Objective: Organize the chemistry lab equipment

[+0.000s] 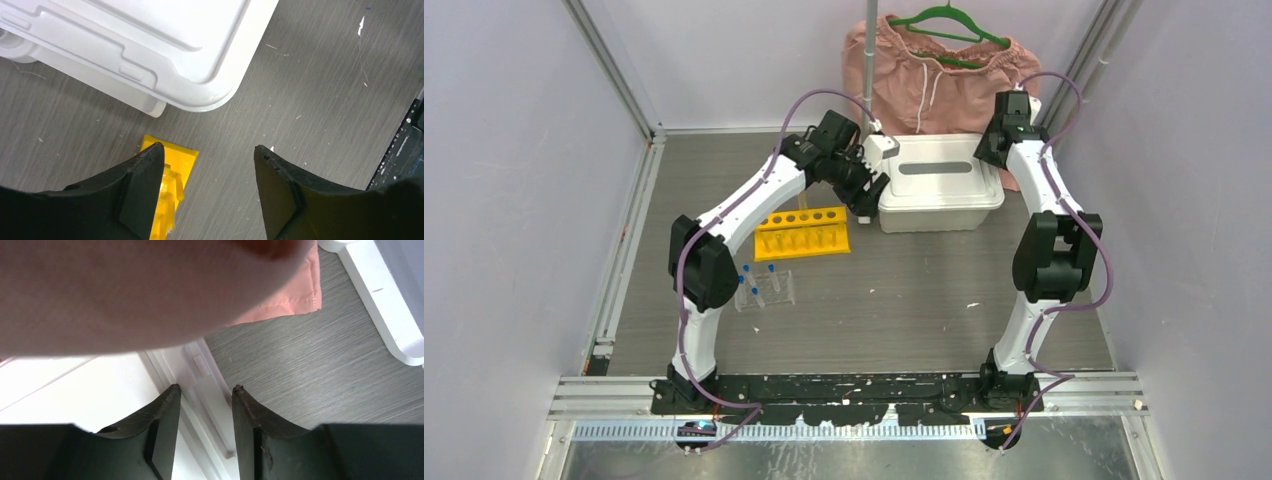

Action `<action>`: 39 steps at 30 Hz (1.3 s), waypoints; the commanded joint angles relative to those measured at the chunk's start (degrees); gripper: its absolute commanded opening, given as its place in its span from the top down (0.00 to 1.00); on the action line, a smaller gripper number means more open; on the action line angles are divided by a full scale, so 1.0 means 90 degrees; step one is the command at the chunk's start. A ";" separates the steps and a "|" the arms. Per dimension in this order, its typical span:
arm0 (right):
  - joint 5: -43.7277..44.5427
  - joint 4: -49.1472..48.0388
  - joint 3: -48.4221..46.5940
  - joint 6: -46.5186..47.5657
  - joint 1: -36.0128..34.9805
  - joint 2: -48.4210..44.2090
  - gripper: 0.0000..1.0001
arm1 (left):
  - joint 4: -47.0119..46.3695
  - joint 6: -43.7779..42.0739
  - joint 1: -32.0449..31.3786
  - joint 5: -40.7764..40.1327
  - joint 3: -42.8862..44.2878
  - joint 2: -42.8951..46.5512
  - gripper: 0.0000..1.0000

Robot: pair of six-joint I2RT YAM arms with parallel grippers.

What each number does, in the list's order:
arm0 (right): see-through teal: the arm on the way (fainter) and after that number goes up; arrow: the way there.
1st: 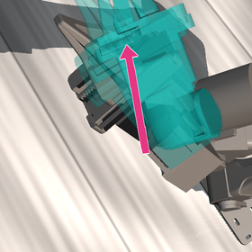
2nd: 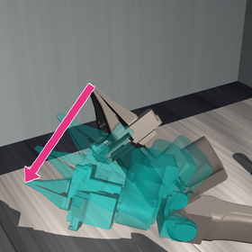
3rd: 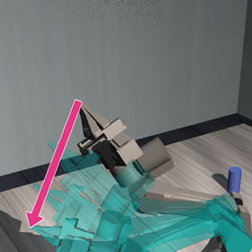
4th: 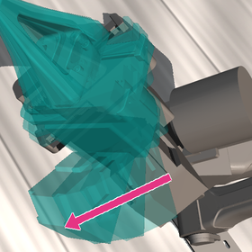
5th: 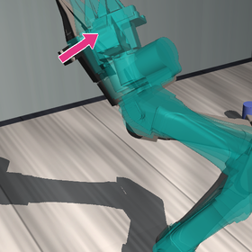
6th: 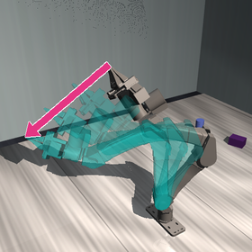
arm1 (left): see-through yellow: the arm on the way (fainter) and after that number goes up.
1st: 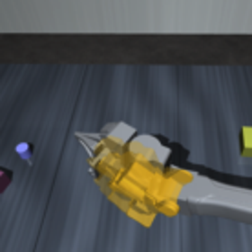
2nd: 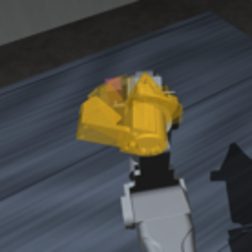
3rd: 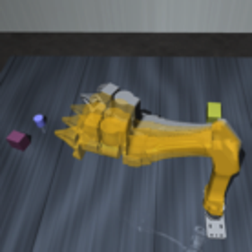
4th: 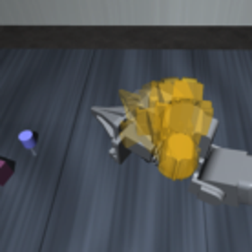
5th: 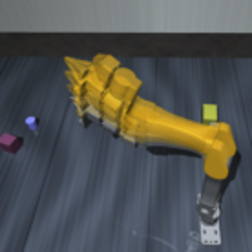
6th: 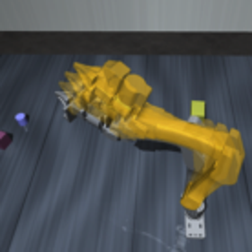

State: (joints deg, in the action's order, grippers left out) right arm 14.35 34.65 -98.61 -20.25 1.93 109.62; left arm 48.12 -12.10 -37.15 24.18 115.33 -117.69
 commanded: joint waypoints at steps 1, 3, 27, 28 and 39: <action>-0.0588 -0.0024 0.0116 -0.0143 0.0088 0.0123 0.58 | -0.0404 0.0259 0.0012 -0.0261 0.0410 -0.0082 0.34; -0.0715 -0.0023 0.0175 -0.0170 0.0094 0.0085 0.59 | -0.0431 0.0496 0.0096 -0.0311 0.0562 -0.0195 0.35; -0.1233 -0.0514 0.1288 -0.0472 0.0019 -0.0397 0.67 | -0.0886 0.1533 0.0478 -0.0308 0.1551 -0.1482 0.39; -0.1296 -0.0532 0.1318 -0.0513 0.0019 -0.0427 0.67 | -0.0863 0.1505 0.0457 -0.0255 0.1513 -0.1475 0.39; -0.1834 -0.1013 0.2307 -0.1057 0.0010 -0.1243 0.70 | -0.0772 0.1096 0.0181 -0.0065 0.0478 -0.0663 0.41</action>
State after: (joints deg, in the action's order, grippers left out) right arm 5.74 18.87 -82.59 -23.22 3.95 101.16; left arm 40.23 -0.78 -32.25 19.68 123.24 -126.76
